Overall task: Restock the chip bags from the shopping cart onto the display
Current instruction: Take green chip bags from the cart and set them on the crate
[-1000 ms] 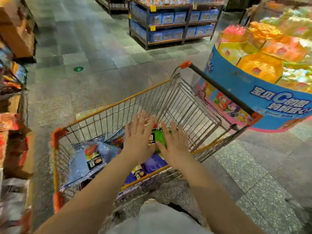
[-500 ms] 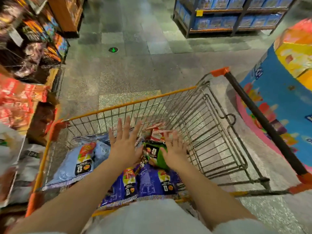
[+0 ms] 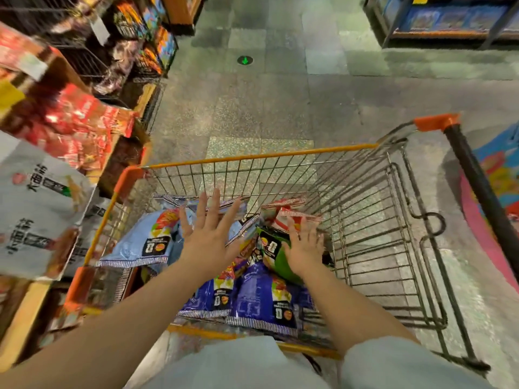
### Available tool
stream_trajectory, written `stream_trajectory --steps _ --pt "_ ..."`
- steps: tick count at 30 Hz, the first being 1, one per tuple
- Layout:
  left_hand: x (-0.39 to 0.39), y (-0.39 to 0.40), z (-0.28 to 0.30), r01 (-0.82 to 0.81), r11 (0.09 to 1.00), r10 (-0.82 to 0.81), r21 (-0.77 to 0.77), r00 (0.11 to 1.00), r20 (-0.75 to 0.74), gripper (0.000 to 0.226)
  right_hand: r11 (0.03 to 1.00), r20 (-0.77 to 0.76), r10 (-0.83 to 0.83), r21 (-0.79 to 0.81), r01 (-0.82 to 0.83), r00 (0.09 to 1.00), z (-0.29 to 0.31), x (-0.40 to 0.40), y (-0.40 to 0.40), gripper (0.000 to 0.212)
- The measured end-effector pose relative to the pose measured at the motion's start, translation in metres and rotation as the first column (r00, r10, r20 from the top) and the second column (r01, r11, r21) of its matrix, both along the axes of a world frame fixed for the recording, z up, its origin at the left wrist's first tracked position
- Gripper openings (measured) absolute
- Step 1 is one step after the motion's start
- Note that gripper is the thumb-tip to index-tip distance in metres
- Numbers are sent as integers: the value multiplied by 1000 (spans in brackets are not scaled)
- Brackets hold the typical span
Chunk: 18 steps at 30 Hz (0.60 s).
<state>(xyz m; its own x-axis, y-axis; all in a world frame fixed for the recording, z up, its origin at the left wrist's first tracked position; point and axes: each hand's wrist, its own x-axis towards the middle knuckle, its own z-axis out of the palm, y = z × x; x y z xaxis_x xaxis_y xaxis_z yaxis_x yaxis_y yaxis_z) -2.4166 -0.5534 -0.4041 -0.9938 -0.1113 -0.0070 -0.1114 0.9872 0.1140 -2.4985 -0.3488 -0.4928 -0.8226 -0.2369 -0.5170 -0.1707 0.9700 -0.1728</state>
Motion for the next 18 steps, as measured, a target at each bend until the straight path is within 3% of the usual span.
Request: stream_trajectory --steps 9,16,18 --pt "20 -33 -13 -129 992 129 -8 986 105 80 993 -45 101 64 -98 994 -30 -11 -15 56" --pt "24 -43 -18 -132 991 130 5 979 159 90 996 -170 74 -34 -80 983 -21 -7 -25 51" --pt "23 -43 -17 -133 991 129 1 964 232 89 988 -274 91 -93 -121 957 -6 -6 -27 49"
